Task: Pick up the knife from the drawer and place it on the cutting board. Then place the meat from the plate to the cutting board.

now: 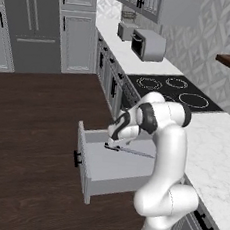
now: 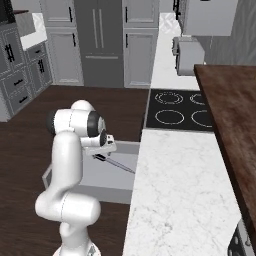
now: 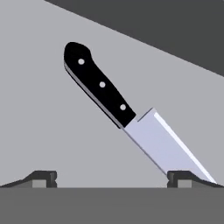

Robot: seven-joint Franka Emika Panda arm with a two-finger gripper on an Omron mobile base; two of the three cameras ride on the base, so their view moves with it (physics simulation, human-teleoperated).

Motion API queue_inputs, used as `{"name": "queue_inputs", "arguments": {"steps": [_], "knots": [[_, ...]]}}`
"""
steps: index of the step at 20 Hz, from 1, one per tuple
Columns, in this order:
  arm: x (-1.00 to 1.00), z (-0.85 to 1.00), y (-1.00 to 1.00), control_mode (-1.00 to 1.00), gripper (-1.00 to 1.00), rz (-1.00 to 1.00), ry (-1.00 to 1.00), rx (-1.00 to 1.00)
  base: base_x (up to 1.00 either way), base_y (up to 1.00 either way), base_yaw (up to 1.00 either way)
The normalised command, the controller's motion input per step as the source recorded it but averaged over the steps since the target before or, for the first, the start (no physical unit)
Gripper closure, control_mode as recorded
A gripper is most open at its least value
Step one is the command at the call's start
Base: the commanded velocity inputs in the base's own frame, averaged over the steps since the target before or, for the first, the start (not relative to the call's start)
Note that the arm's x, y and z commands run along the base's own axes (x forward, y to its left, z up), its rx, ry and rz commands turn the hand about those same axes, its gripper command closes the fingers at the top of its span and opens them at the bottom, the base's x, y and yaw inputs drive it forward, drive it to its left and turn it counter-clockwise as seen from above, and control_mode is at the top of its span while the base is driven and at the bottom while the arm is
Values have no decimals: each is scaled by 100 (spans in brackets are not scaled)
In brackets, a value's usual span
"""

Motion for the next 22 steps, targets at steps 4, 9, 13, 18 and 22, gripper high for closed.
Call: {"name": "queue_inputs", "arguments": {"steps": [4, 9, 13, 18, 22], "knots": [[32, -18, 3, -100, -100, 4, -1, -1, 0, 0, 0], [31, -22, 1, -100, -100, 6, 0, -1, 0, 0, 0], [20, -29, 4, -100, -100, 9, 0, -4, 0, 0, 0], [14, -18, 4, -100, -100, 11, 0, -2, 0, 0, 0], [10, -28, 3, -100, -100, 11, 0, -3, 0, 0, 0]]}}
